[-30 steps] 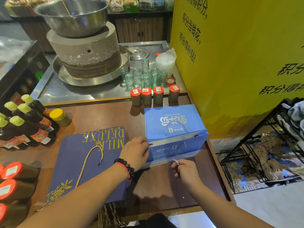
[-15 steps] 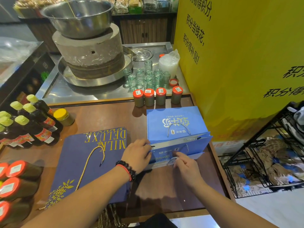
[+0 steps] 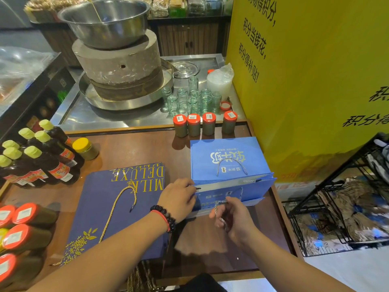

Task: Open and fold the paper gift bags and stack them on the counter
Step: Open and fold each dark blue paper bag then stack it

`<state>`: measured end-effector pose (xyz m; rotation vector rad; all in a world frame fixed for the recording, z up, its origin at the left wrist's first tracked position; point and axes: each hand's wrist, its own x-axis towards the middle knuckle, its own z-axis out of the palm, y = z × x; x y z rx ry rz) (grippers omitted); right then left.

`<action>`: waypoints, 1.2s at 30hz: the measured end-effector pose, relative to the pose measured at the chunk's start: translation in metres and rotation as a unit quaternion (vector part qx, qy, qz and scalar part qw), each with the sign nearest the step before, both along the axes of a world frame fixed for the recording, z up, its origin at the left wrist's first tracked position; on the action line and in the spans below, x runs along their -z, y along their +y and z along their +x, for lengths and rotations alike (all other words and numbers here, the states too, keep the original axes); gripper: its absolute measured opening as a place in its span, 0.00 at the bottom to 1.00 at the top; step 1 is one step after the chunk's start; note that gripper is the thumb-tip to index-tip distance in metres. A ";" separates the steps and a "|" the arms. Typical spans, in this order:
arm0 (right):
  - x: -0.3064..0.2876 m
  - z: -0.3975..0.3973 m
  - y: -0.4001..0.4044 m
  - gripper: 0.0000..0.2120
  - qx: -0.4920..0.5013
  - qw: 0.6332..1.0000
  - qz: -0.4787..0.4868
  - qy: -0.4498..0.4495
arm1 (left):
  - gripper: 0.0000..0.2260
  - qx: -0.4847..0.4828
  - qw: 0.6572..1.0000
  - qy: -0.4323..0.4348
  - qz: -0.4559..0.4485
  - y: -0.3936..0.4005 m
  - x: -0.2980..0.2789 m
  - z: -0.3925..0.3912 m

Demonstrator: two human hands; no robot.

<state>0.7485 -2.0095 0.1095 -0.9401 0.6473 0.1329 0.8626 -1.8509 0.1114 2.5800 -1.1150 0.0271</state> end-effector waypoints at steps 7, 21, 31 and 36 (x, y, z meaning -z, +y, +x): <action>-0.005 0.000 0.001 0.23 -0.050 0.985 -0.163 0.007 | 0.07 -0.001 1.000 0.012 0.004 -0.001 -0.004 0.000; -0.011 0.012 0.010 0.11 -0.063 0.969 -0.229 0.065 | 0.09 -0.003 1.000 0.015 0.009 -0.002 -0.008 0.002; -0.005 0.023 0.025 0.05 -0.040 0.979 -0.180 0.089 | 0.08 -0.005 1.000 0.008 0.011 -0.002 -0.004 0.004; -0.003 0.030 0.031 0.08 0.002 0.984 -0.149 0.098 | 0.10 -0.008 1.000 0.018 0.017 -0.003 -0.005 0.003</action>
